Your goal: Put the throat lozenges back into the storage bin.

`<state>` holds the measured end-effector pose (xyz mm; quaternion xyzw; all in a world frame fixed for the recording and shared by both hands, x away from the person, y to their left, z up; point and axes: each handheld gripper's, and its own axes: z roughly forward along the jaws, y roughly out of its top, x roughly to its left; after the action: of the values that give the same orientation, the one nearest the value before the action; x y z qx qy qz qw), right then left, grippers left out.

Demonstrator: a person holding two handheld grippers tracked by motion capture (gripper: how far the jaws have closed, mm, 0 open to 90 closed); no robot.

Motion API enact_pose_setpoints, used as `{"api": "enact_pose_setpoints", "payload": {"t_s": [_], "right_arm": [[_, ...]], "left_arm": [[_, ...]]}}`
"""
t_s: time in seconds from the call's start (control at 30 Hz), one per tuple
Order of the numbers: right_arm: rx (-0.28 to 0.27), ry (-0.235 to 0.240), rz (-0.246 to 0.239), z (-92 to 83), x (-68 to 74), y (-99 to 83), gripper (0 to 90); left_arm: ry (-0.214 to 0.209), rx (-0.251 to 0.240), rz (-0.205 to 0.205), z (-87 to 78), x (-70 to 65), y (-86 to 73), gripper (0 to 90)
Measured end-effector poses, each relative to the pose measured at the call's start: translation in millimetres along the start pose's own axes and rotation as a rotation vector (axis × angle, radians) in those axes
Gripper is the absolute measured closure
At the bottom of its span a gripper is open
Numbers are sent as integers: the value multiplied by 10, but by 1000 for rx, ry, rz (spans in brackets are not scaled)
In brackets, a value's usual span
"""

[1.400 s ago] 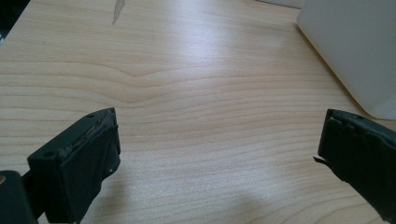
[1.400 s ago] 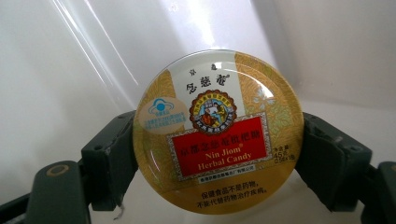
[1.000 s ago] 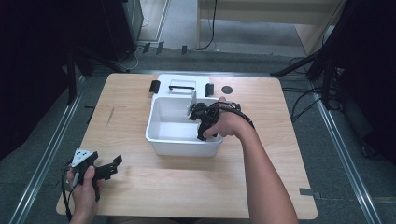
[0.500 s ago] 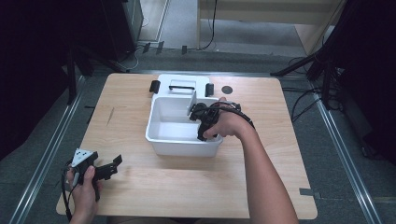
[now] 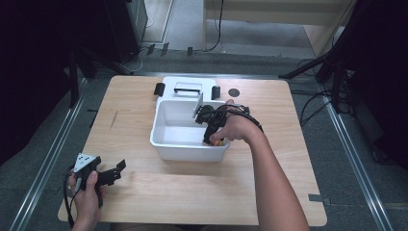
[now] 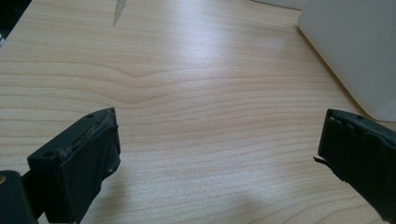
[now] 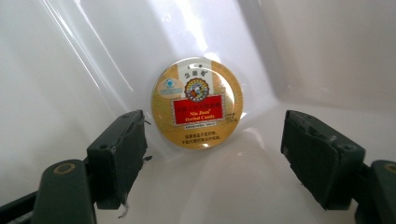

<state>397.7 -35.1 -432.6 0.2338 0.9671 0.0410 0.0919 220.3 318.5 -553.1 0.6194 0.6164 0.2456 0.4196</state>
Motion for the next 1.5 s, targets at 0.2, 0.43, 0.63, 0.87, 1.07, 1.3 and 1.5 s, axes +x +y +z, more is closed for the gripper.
{"api": "enact_pose_setpoints", "payload": {"t_s": [0.2,0.43,0.63,0.87,1.07,1.3,1.5], "right_arm": [[-52,-4,14,-154,-5,-31,237],[-97,-21,39,-375,-14,-95,237],[-123,-31,62,-542,-21,-163,237],[-157,-46,97,-717,-56,-286,240],[-170,-63,136,-829,-124,-445,233],[-178,-76,190,-860,-218,-686,230],[-184,-72,238,-808,-283,-918,224]], "left_arm": [[1,-2,1,3,0,0,0],[1,-2,2,2,-3,1,0],[3,0,2,4,-7,2,0],[3,-1,3,5,-11,1,0],[6,0,3,5,-14,2,0],[7,0,5,6,-15,2,0],[8,-3,6,8,-16,0,0]]}}
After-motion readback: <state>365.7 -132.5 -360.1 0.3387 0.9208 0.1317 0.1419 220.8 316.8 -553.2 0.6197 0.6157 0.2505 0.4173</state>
